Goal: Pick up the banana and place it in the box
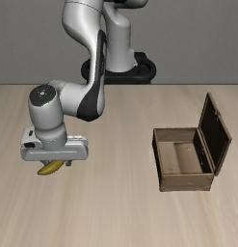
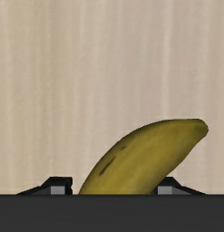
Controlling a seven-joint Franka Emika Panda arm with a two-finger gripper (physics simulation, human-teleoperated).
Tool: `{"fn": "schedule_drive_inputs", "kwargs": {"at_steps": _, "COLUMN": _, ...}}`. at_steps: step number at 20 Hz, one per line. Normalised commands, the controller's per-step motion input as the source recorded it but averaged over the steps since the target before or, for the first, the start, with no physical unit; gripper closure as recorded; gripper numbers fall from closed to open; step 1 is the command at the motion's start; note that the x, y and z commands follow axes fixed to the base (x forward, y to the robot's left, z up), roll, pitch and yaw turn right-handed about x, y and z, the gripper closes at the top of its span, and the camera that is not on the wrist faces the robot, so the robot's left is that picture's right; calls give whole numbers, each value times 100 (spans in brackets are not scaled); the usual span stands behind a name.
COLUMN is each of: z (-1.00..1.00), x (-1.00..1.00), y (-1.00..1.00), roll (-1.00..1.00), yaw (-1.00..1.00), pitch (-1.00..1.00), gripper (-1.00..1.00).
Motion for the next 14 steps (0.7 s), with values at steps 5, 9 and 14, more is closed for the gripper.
{"fn": "schedule_drive_inputs", "kwargs": {"at_steps": 5, "z": 20, "x": 0, "y": 0, "roll": 0, "yaw": 0, "pitch": 0, "gripper": 100}}
{"fn": "schedule_drive_inputs", "kwargs": {"at_steps": 9, "z": 100, "x": 0, "y": 0, "roll": 0, "yaw": 0, "pitch": 0, "gripper": 100}}
{"fn": "schedule_drive_inputs", "kwargs": {"at_steps": 14, "z": 100, "x": 0, "y": 0, "roll": 0, "yaw": 0, "pitch": 0, "gripper": 100}}
